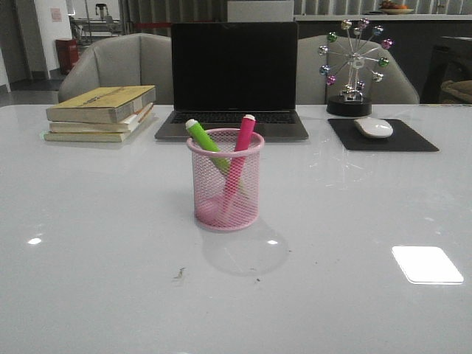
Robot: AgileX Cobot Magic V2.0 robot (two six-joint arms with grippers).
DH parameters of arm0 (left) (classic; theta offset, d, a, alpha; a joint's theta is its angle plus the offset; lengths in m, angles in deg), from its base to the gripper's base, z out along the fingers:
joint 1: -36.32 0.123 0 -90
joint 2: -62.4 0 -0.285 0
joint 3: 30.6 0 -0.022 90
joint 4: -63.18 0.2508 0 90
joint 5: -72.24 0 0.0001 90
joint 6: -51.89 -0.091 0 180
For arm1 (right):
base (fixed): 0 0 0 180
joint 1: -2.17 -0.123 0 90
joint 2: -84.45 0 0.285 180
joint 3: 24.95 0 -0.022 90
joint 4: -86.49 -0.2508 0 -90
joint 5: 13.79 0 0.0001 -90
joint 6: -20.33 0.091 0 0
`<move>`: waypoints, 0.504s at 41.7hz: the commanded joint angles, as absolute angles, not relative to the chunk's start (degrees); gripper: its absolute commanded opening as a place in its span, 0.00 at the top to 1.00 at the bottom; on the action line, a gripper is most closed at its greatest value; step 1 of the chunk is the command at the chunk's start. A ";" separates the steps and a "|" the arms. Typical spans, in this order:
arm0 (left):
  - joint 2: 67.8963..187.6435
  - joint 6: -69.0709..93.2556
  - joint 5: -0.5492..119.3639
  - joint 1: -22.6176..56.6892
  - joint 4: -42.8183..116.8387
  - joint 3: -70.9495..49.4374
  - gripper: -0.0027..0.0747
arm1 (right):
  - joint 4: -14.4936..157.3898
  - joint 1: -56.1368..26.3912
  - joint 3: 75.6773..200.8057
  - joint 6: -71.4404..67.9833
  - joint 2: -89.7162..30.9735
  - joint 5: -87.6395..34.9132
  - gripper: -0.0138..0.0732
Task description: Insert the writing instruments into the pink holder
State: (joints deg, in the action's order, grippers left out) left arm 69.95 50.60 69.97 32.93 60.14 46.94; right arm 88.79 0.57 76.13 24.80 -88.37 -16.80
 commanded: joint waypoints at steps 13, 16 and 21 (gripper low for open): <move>68.86 51.12 75.06 32.98 59.50 47.13 0.84 | 86.99 4.50 76.49 24.92 -89.50 -8.10 0.78; 68.86 51.12 75.06 32.98 59.50 47.13 0.84 | 87.10 4.68 76.49 24.92 -89.50 -8.10 0.78; 68.86 51.12 75.06 32.98 59.50 47.13 0.84 | 88.98 3.27 76.49 24.92 -89.50 -8.10 0.78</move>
